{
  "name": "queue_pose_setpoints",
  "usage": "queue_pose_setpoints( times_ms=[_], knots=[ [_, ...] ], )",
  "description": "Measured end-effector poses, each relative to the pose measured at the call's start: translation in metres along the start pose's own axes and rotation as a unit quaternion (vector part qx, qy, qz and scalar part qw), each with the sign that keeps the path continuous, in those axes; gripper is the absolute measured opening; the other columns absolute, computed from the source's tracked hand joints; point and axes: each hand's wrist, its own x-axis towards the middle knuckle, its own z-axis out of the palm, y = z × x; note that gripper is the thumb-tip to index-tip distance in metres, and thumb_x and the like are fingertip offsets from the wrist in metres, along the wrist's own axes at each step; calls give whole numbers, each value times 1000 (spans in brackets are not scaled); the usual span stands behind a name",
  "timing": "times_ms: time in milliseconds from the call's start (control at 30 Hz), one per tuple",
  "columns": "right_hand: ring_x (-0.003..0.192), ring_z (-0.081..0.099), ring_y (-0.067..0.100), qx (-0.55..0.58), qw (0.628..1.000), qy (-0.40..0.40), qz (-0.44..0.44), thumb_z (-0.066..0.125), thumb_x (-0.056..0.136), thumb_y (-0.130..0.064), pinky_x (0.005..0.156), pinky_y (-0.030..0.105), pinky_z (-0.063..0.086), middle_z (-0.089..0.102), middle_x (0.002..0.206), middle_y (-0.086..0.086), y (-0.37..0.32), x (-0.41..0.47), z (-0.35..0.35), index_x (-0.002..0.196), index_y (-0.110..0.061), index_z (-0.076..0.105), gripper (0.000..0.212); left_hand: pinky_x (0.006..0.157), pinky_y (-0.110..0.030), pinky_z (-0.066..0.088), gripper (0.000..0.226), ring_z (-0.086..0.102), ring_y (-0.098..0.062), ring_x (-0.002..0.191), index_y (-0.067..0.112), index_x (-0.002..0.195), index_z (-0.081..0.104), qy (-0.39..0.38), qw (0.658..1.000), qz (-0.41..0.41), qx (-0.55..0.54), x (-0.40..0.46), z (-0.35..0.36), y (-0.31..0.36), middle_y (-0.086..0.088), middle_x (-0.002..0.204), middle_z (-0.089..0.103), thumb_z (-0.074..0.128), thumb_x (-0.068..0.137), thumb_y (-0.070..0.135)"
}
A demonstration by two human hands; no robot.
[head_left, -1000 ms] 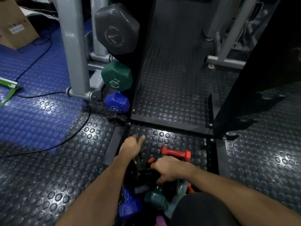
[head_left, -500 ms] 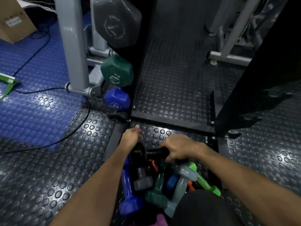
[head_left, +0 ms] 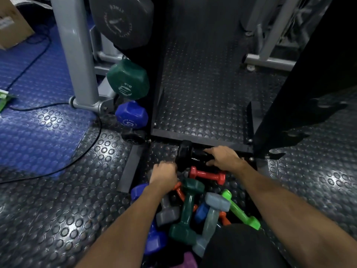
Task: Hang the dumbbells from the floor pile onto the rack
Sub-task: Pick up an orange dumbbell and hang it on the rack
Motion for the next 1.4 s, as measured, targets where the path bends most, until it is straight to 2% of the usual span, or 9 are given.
queue_pose_setpoints(
  times_ms=[100, 200, 500, 600, 733, 867, 1067, 1233, 1400],
  knots=[
    [128, 57, 29, -13, 1000, -1, 6, 63, 101, -27, 105, 42, 49, 53, 145, 8, 8, -1, 1, 154, -21, 45, 56, 123, -62, 14, 39, 37, -32, 146, 19, 134, 61, -75, 987, 68, 126, -3, 17, 3, -5, 138, 63, 55, 97, 28],
    [130, 55, 27, -35, 999, -6, 2, 53, 101, -6, 106, 39, 49, 51, 147, 7, 13, 1, 2, 155, -24, 46, 58, 113, -81, -11, 52, 16, -34, 158, 20, 150, 50, -120, 965, 115, 203, -6, 25, 8, -4, 151, 55, 52, 98, 29],
    [152, 28, 27, -93, 996, 10, -1, 52, 99, -18, 129, 49, 10, 39, 160, 6, -5, -4, 12, 161, -20, 33, 65, 119, -73, -12, 59, 13, -33, 159, 20, 159, 36, -93, 960, 126, 231, -17, 17, 12, -4, 160, 45, 51, 101, 21],
    [142, 39, 26, -7, 993, 109, -39, 51, 96, -16, 123, 42, 27, 48, 149, 6, -23, -19, 21, 152, -19, 49, 56, 122, -67, -13, 51, 20, -30, 157, 21, 155, 43, -81, 968, 142, 191, -15, 13, 9, -3, 154, 52, 45, 104, 21],
    [119, 61, 24, 111, 991, 41, -56, 50, 97, -18, 103, 37, 48, 63, 128, 4, -35, -31, 20, 132, -19, 67, 39, 124, -62, -15, 50, 46, -24, 143, 23, 145, 53, -100, 966, 180, 157, -11, 6, -2, -1, 132, 68, 55, 96, 25],
    [112, 66, 25, 123, 991, -11, -59, 52, 97, -22, 98, 35, 51, 69, 122, 5, -44, -44, 13, 125, -20, 71, 34, 126, -55, 15, 42, 66, -26, 113, 26, 124, 62, -136, 969, 186, 93, -11, -15, 6, -2, 103, 74, 68, 82, 23],
    [103, 70, 20, 164, 984, -45, -47, 58, 99, -35, 85, 31, 52, 76, 112, 2, -54, -57, 2, 116, -20, 75, 28, 89, -36, 53, 38, 70, -27, 94, 28, 98, 65, -169, 965, 179, 86, -19, -46, 31, -2, 97, 73, 84, 68, 43],
    [92, 67, 17, 239, 970, -50, -24, 54, 104, -31, 76, 28, 49, 74, 99, 2, -75, -67, -37, 109, -13, 75, 28, 67, -34, 54, 30, 66, -23, 79, 20, 83, 64, -97, 984, 148, -35, -24, -121, 35, 0, 84, 71, 83, 65, 36],
    [92, 70, 24, 542, 834, -105, 23, 50, 108, -36, 81, 35, 56, 77, 107, 9, -84, -79, -84, 115, -16, 73, 32, 62, -36, 53, 35, 61, -12, 66, 18, 80, 70, -15, 965, 86, -247, -40, -188, 26, 1, 73, 69, 86, 56, 38]
  ],
)
